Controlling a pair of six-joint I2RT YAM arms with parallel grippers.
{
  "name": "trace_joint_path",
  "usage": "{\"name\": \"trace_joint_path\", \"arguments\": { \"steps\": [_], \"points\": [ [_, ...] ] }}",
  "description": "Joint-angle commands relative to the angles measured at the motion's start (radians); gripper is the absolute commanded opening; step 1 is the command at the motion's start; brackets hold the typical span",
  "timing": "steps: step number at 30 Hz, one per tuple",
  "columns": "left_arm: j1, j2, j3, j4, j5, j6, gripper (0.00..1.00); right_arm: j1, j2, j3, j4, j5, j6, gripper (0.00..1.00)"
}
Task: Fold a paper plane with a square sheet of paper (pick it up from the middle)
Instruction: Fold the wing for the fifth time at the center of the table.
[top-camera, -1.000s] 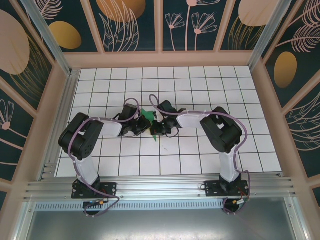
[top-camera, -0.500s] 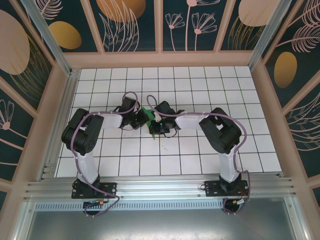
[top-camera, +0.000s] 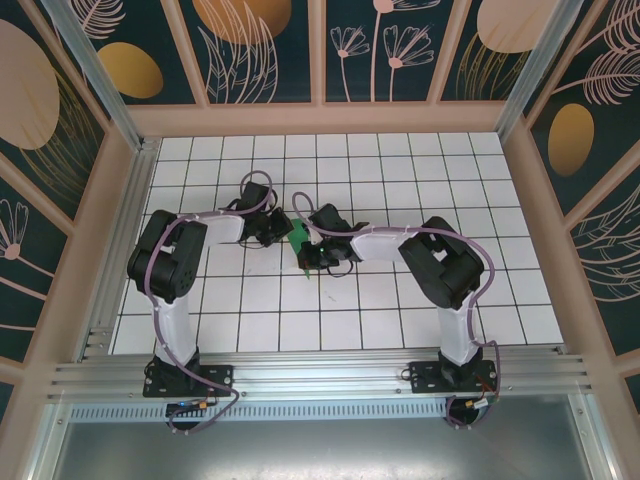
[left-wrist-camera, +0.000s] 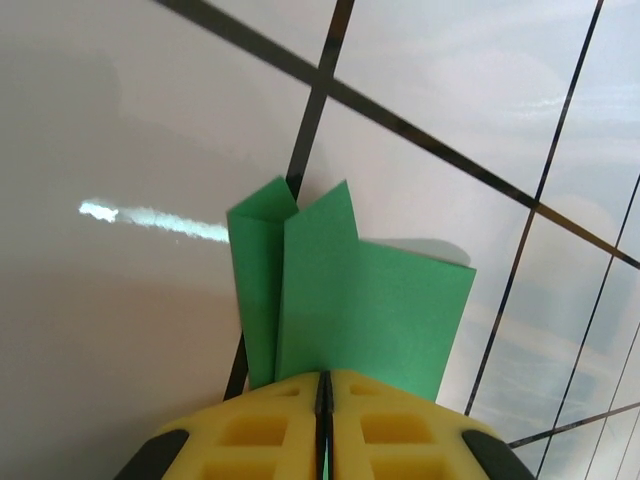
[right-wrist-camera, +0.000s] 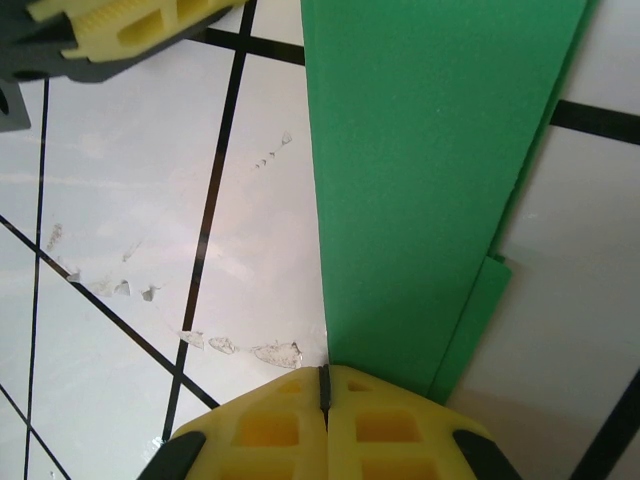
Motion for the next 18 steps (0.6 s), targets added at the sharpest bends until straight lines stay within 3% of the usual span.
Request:
{"name": "trace_joint_path", "arguments": {
  "steps": [1,18],
  "points": [
    [0.076,0.06,0.038,-0.019,-0.197,0.043,0.13,0.017,0.147,-0.129,-0.343,0.163,-0.026,0.0],
    [0.116,0.139,0.202,-0.088,-0.233,0.075,0.16,0.022,0.136,-0.15,-0.343,0.169,-0.029,0.0]
  ]
}}
